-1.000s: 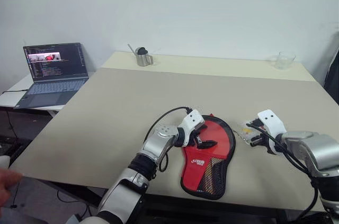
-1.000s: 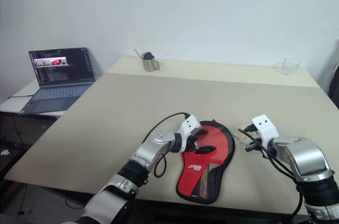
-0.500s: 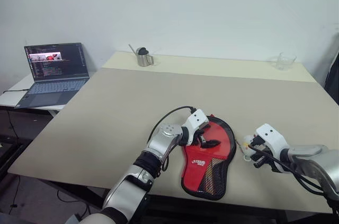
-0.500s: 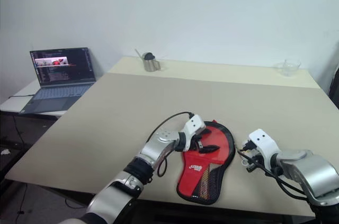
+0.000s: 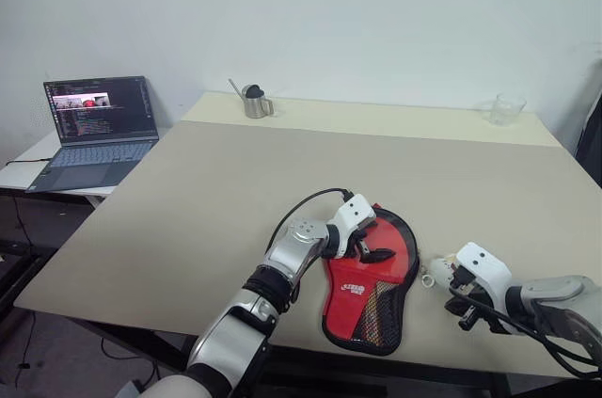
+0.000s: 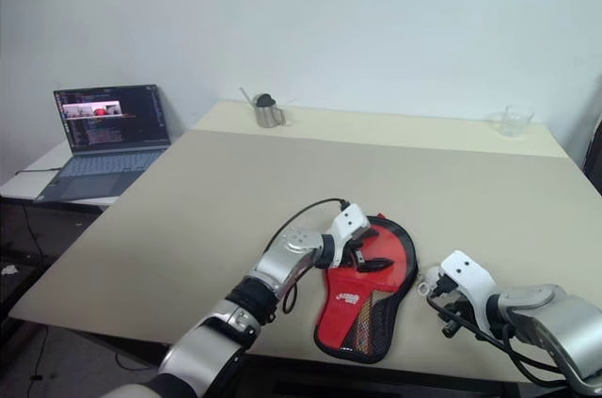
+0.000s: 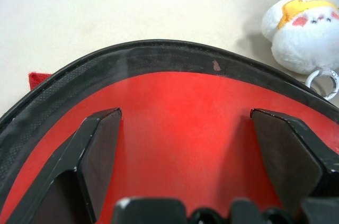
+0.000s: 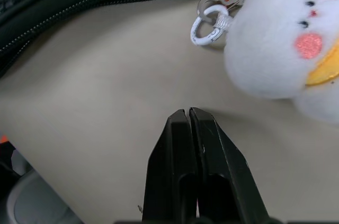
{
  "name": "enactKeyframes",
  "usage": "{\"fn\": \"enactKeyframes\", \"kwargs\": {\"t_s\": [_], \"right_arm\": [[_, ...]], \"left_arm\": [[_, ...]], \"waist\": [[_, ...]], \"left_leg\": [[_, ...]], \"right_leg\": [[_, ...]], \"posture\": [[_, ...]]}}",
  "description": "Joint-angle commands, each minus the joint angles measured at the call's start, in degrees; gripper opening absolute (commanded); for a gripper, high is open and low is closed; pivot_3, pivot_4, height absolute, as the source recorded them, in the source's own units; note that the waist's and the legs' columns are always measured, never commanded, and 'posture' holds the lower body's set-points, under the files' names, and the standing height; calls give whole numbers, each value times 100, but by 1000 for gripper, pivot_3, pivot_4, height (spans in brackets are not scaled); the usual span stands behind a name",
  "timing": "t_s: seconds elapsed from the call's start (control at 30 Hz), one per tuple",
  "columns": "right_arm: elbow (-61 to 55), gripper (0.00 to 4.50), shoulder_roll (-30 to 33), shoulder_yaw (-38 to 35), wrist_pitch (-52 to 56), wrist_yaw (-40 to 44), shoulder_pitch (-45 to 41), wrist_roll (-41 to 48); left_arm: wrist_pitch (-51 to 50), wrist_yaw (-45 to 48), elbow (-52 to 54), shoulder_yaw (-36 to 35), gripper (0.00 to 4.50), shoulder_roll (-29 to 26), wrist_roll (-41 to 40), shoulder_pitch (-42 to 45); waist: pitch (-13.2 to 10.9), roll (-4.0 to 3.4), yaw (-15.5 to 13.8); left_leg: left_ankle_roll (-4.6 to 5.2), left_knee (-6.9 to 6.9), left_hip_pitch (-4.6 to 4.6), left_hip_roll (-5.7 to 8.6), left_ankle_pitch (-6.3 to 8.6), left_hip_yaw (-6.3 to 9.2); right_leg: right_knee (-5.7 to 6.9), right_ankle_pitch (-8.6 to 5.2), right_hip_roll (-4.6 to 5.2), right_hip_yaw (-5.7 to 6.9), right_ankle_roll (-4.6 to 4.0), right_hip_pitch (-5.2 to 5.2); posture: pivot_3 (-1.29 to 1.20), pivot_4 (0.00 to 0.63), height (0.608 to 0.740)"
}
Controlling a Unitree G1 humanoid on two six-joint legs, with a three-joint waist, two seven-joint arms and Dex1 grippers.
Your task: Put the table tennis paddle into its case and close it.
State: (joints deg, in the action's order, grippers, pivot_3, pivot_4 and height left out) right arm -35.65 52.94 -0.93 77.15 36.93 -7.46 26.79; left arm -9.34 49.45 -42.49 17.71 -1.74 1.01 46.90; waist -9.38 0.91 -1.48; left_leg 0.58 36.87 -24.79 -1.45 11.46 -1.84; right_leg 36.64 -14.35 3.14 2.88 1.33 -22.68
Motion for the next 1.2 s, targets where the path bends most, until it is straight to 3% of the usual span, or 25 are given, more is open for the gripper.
{"fn": "enactKeyframes", "kwargs": {"t_s": [0.03,0.1,0.27,0.4,0.77,1.2], "right_arm": [[-431,197,489,-564,-540,722,106,405],[-631,619,768,-837,-810,1147,279,611],[-774,2358,1390,-1604,-1499,2009,459,870],[-283,3647,1774,-1143,-2329,1970,64,279],[1387,3647,1797,1622,-4379,2674,-1344,-1882],[3106,3647,988,2476,-5603,3429,-2315,-3128]], "left_arm": [[-98,12,-512,245,4259,69,261,-223],[-79,14,-538,246,4259,68,270,-213],[-20,26,-588,229,4259,42,293,-191],[26,6,-671,207,4259,40,299,-133],[101,191,-544,174,4259,127,195,-120],[73,45,-549,139,4259,173,229,-101]], "waist": [[0,1,-1],[-1,2,-10],[2,1,6],[3,0,4],[8,-11,4],[9,-13,-3]], "left_leg": [[0,0,0,0,0,0],[-2,-2,-1,1,1,6],[-4,-13,1,-11,3,21],[-5,-13,1,-13,4,29],[-12,-27,1,-4,9,10],[19,-35,2,-3,-6,-4]], "right_leg": [[-2,0,0,1,0,0],[-10,0,0,7,0,4],[-61,0,1,54,1,34],[-68,0,17,72,0,36],[-74,1,54,95,1,29],[-67,5,44,105,10,38]], "posture": [[0,150,740],[0,150,740],[0,150,740],[0,150,740],[0,150,740],[0,150,740]]}}
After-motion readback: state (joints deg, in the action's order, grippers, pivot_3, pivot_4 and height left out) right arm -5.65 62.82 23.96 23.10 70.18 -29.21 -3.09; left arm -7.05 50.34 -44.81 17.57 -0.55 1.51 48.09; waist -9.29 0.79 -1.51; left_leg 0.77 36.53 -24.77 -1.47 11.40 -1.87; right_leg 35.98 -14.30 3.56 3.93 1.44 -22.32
